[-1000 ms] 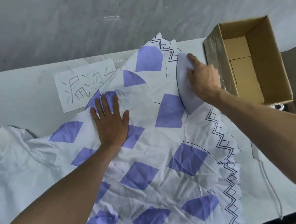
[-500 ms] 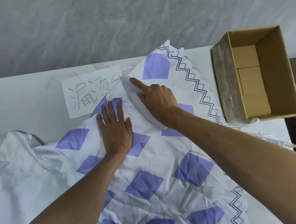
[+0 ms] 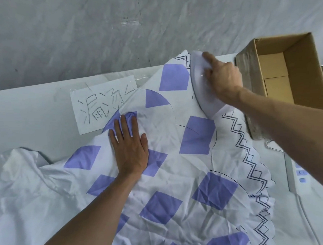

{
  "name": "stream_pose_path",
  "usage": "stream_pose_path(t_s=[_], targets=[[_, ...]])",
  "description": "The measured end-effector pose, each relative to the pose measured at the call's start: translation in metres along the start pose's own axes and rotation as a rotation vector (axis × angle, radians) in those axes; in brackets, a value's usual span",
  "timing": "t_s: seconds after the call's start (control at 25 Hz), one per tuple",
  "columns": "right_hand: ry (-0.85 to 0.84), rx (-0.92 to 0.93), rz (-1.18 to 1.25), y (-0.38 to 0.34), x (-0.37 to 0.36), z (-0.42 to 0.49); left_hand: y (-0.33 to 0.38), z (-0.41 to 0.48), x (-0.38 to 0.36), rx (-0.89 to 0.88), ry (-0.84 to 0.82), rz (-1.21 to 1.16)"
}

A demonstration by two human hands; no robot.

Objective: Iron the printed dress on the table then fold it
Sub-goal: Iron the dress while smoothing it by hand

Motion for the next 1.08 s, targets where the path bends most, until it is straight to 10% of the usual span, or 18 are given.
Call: stream_pose_path(t_s=[0.6,1.08], targets=[[-0.166,0.304,0.015,-0.086,-0.072,-0.124,-0.002,0.002,-0.001,0.020,0.003,-0.049],[0.043,-0.041,0.033,0.045,-0.024,-0.092,0.000,0.001,-0.002,0.007,0.019,-0.060]])
Point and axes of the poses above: each hand's wrist, its own z-axis towards the middle knuckle, its own x-axis out of the back of the hand, y = z × x, the point moved 4 cm from there along z, towards the middle knuckle, and after that the axes turned 6 degrees about -y, right-handed, at the moved point
